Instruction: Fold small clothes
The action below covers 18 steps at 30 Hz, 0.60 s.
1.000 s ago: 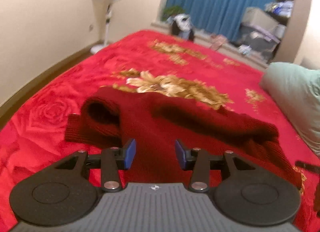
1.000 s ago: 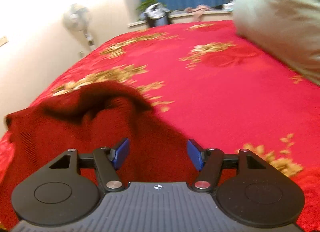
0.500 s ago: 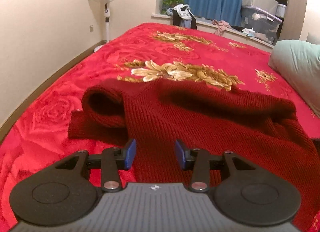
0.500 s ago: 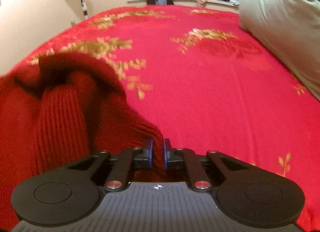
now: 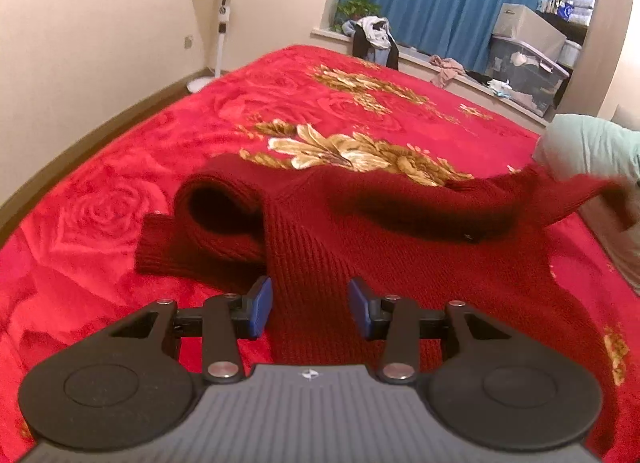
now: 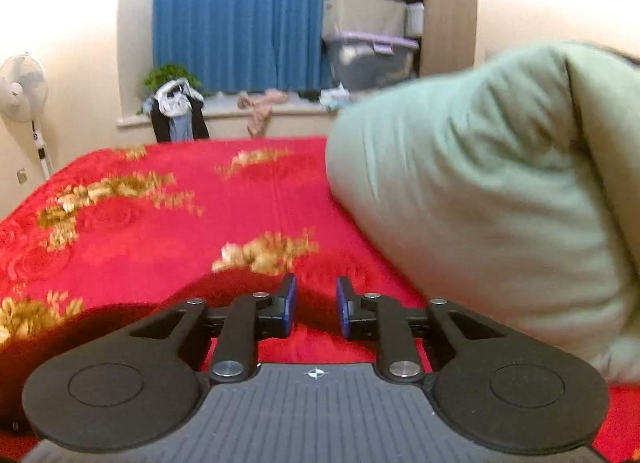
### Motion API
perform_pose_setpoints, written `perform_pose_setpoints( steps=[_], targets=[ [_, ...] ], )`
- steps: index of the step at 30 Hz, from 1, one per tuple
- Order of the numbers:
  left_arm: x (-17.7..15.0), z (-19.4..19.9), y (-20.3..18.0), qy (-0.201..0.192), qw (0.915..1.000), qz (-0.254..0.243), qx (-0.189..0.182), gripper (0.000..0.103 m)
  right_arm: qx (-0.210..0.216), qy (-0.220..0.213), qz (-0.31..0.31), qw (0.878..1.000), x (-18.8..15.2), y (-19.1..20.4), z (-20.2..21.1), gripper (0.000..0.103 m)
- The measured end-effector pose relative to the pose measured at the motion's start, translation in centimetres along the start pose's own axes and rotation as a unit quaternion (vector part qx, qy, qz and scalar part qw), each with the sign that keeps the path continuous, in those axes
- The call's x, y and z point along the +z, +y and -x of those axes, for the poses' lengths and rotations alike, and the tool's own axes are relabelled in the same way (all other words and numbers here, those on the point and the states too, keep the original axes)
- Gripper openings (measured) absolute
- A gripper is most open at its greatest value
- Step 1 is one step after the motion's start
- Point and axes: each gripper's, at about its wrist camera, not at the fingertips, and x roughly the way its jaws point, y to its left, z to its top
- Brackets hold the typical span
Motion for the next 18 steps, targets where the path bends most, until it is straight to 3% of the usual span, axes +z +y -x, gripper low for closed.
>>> perform_pose_setpoints(
  steps=[2, 7, 10, 12, 18],
  targets=[
    [-0.2, -0.2, 0.0, 0.011, 0.9999, 0.002, -0.012, 0.047, 0.048, 0.031, -0.013, 0.998, -3.4, 0.4, 0.1, 0.044],
    [-1.2, -1.0, -0.2, 0.041, 0.9988, 0.003, -0.026, 0.047, 0.181, 0.134, -0.027, 0.974, -13.2, 2.7, 3.0, 0.044],
    [-2.3, -1.4, 0.3, 0.063, 0.9975, 0.011, -0.029, 0.047, 0.228, 0.18, -0.049, 0.956, -17.3, 3.9, 5.2, 0.049],
    [-3.2, -1.4, 0.7, 0.08, 0.9961, 0.02, -0.031, 0.047, 0.243, 0.197, -0.053, 0.948, -19.5, 4.7, 6.1, 0.053],
    [-6.9, -0.7, 2.3, 0.138, 0.9885, 0.057, -0.026, 0.047, 0.218, 0.227, -0.083, 0.946, -23.7, 4.1, 7.4, 0.056]
  ],
)
